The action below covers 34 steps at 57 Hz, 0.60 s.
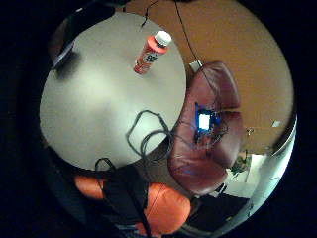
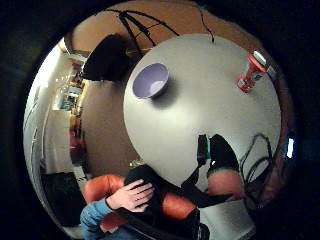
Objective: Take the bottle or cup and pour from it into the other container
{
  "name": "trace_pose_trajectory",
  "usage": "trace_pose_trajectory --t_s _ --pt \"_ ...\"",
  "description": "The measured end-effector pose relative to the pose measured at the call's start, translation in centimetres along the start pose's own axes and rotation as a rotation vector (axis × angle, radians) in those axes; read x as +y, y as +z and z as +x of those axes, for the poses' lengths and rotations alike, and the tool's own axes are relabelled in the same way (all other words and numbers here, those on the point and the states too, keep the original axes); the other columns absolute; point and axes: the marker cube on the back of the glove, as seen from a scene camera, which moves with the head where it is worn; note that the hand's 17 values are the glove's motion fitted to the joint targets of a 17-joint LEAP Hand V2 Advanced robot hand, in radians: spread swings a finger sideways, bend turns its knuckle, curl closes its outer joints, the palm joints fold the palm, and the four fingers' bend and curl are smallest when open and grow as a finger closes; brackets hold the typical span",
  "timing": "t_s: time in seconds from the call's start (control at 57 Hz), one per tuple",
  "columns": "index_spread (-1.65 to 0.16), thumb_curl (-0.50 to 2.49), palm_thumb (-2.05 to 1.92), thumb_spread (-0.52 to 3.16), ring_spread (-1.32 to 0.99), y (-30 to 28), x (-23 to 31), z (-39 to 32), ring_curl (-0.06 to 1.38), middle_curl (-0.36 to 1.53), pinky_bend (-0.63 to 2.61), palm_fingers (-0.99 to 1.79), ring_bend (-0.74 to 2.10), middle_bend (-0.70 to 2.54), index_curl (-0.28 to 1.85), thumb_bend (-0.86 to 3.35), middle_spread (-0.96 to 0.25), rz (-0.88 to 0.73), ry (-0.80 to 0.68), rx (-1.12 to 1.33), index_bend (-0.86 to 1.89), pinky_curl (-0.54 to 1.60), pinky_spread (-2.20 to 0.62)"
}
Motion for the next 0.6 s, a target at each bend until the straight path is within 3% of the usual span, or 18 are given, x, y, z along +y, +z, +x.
trace_pose_trajectory --t_s 0.298,0.596 --pt "-0.4 0.53 0.85 0.95 -0.1 0.3 -2.2 1.6 0.3 0.29 0.43 0.17 0.4 0.18 0.26 -0.02 -0.1 -0.021 0.008 -0.029 0.15 0.33 0.23" --pt "-0.4 0.53 0.86 0.95 -0.08 -0.9 -3.6 7.8 0.29 0.29 0.41 0.18 0.38 0.18 0.27 -0.02 -0.08 0.028 0.029 -0.012 0.15 0.33 0.23"
